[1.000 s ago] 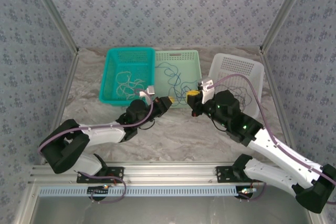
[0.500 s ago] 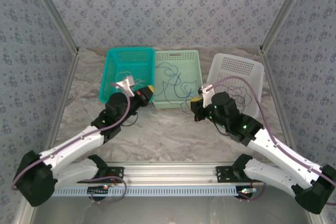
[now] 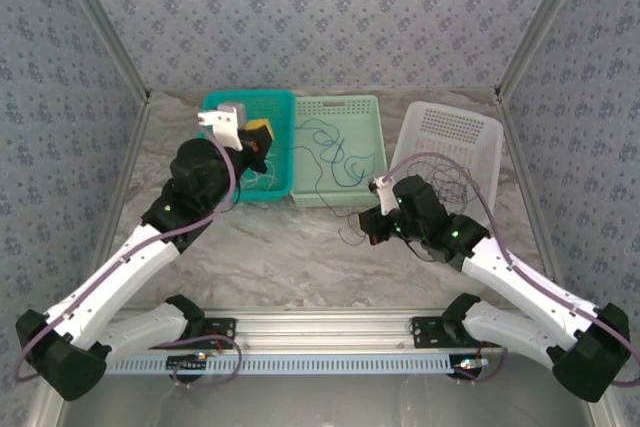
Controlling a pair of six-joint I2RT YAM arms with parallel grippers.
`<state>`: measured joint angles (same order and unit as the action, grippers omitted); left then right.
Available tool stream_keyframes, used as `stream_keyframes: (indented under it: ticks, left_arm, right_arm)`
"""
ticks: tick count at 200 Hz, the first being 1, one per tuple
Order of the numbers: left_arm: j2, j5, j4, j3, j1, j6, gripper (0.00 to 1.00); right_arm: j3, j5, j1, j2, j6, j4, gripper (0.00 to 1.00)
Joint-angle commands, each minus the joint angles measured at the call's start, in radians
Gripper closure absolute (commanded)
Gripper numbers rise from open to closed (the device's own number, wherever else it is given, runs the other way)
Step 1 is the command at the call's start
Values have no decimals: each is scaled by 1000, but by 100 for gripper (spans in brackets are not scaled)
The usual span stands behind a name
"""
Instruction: Untangle the cables
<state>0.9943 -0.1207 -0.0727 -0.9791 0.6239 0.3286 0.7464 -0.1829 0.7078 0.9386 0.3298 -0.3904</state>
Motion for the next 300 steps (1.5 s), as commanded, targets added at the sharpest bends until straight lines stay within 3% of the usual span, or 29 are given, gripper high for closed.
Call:
stream_keyframes:
  ticks: [1, 34, 57, 76, 91, 106, 119, 161, 193, 242, 281, 300]
  left_arm:
    - [3, 12, 9, -86, -42, -115, 100]
    - [38, 69, -22, -189, -62, -131, 100]
    - [76, 178, -66, -263, -62, -79, 100]
    - [109, 279, -101, -320, -55, -26, 100]
    - [132, 321, -109, -361, -36, -10, 100]
    - [151, 346, -107, -394, -11, -8, 100]
    - [165, 359, -101, -415, 12, -10, 100]
    - [213, 370, -66, -465, 38, -37, 100]
    - [228, 375, -61, -482, 47, -43, 100]
    - [251, 384, -64, -551, 69, -40, 100]
    - [315, 419, -72, -648, 87, -22, 100]
    - [358, 450, -90, -694, 91, 5, 100]
  right_arm:
    - [-19, -70, -23, -19, 20, -39, 100]
    - [-24, -99, -48, -10, 18, -70, 100]
    - [-20, -95, -52, 1, 17, -50, 100]
    - [-24, -64, -51, -15, 18, -1, 92]
    - [-31, -40, -52, -28, 20, 48, 73]
    - [-34, -32, -50, -30, 7, 85, 65]
    - [-33, -38, -39, -31, -20, 113, 39]
    - [-32, 100, 55, -82, -127, 196, 0]
    - [-33, 153, 84, -74, -162, 321, 0]
    - [22, 265, 88, 82, -234, 459, 0]
    - [79, 331, 37, 113, -288, 454, 0]
    - [110, 272, -19, 124, -293, 455, 0]
